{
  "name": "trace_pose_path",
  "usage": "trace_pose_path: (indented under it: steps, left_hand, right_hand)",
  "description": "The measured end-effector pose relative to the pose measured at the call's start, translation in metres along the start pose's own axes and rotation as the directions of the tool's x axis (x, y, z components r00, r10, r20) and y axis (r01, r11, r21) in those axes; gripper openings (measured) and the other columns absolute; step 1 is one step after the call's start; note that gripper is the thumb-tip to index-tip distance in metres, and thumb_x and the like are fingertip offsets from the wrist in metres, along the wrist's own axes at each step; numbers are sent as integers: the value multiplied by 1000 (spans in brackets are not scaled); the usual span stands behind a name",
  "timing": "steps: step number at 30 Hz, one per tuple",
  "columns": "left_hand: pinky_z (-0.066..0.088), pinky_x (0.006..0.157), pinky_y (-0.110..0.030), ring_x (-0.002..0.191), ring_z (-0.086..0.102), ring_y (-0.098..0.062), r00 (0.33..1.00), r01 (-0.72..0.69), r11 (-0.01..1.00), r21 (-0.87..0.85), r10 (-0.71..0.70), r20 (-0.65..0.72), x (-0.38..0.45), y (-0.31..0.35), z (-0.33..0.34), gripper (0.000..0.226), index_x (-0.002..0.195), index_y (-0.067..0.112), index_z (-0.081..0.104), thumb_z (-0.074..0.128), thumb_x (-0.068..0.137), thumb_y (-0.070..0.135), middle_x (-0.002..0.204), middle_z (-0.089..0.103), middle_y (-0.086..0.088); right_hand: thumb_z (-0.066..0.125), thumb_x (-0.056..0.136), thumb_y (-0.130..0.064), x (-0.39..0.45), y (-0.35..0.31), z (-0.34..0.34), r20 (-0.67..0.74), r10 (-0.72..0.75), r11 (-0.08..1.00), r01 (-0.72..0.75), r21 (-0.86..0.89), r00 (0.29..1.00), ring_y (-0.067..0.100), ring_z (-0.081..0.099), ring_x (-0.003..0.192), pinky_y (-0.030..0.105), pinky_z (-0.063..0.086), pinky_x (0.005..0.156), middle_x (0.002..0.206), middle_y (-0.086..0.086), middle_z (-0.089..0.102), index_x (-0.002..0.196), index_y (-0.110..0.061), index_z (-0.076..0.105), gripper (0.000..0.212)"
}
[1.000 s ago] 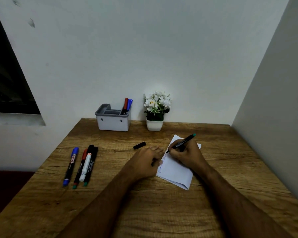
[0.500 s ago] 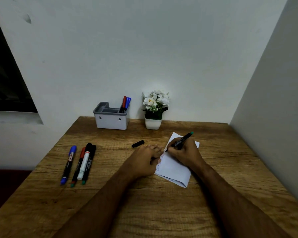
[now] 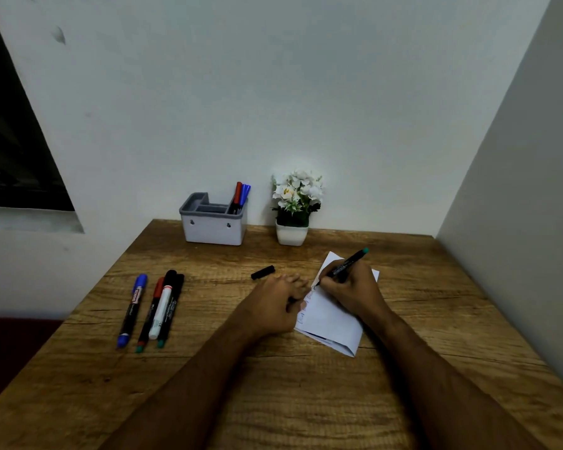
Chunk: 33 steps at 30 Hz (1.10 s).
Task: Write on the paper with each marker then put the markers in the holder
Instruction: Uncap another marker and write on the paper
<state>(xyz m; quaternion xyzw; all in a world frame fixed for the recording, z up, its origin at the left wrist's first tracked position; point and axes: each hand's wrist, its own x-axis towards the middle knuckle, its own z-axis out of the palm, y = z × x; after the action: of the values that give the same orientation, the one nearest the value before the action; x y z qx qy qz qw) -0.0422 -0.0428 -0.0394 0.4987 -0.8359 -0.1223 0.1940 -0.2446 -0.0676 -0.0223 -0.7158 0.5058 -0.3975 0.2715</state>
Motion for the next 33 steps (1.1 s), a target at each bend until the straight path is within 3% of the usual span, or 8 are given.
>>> trace_pose_path:
  steps: [8,13,23,33]
  left_hand:
    - [20,123,-33,147,29,-11,999,-27,1000,15,28,-22,-1,3,-3,45,142,19,52,55,98,26,154,42,2]
    - [24,121,-34,147,30,-13,999,-22,1000,0,22,-34,-1,1,-1,45,141,21,53,56,97,28,154,42,1]
    - [28,120,-37,146,33,-15,999,-20,1000,8,21,-25,0,0,0,46,141,20,54,56,96,28,153,44,-1]
    - [26,121,-36,146,33,-12,999,-27,1000,-2,27,-43,0,-1,0,45,140,21,54,57,96,27,152,44,2]
  right_hand:
    - [70,86,-4,0,-3,0,-25,19,1000,-19,-13,1000,10,71,71,19,52,59,75,0,76,80,-13,77,13]
    - [70,86,-1,-2,-5,-1,-62,19,1000,-19,-6,998,1,63,56,13,46,54,63,-5,70,77,-10,76,13]
    - [69,87,-2,-1,-8,0,-35,28,999,-29,-21,999,0,67,65,8,45,56,72,-4,73,78,-12,76,15]
    - [69,87,-2,-3,-9,-1,-29,39,999,-39,2,999,0,64,58,13,46,56,67,-5,71,78,-13,76,16]
